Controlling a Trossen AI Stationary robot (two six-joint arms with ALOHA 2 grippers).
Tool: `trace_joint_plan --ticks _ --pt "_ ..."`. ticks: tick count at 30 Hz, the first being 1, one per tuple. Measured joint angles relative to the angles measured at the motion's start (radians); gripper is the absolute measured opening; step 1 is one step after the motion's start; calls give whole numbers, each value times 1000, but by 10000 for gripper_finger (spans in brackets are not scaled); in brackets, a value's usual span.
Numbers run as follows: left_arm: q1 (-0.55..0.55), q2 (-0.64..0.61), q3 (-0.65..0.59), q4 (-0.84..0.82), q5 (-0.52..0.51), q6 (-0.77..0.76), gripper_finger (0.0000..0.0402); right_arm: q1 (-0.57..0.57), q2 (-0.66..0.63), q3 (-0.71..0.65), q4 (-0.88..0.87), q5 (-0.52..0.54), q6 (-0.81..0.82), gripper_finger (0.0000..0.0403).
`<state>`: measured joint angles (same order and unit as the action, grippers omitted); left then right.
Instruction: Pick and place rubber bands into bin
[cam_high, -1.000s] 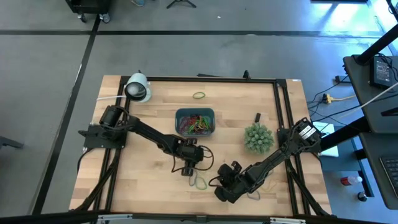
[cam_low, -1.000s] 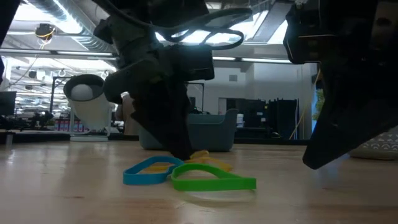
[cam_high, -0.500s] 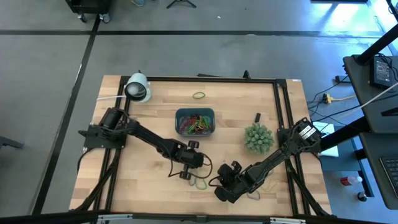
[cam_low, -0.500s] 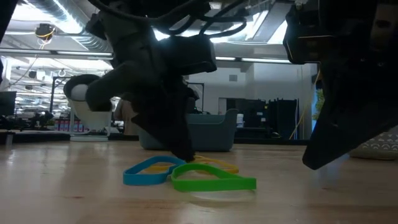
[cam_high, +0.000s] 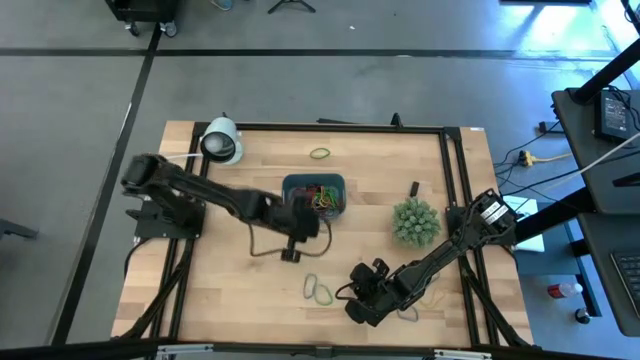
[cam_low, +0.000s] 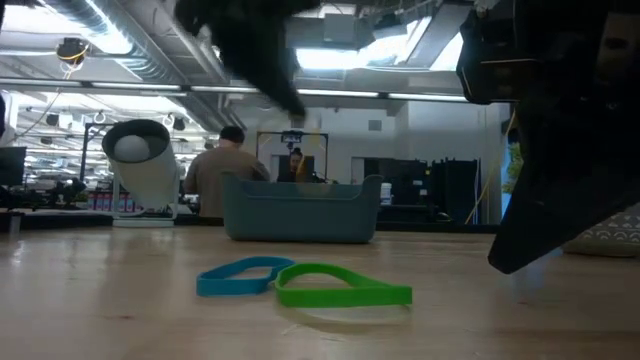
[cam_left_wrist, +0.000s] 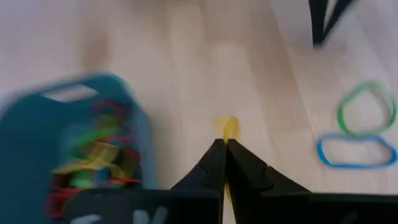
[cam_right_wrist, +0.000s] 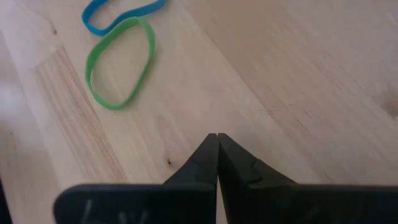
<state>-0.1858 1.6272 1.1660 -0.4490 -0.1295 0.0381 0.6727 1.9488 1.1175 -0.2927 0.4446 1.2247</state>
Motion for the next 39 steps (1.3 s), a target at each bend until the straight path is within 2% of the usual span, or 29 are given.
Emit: trace_joint_plan --ticks 7,12,20,29,33,39 --pt "131 -194 0 11 -1 75 2 0 0 0 -2 3 0 8" --pt "241 -216 0 19 76 103 2 0 0 0 -5 11 0 8" --pt "342 -64 2 25 153 81 3 0 0 0 -11 11 0 8" --pt "387 154 2 20 147 42 9 0 0 0 -11 11 0 8" --pt "393 189 2 -4 146 41 34 0 0 0 -10 11 1 8" --pt "391 181 1 -29 145 62 97 0 0 0 -11 11 1 8"
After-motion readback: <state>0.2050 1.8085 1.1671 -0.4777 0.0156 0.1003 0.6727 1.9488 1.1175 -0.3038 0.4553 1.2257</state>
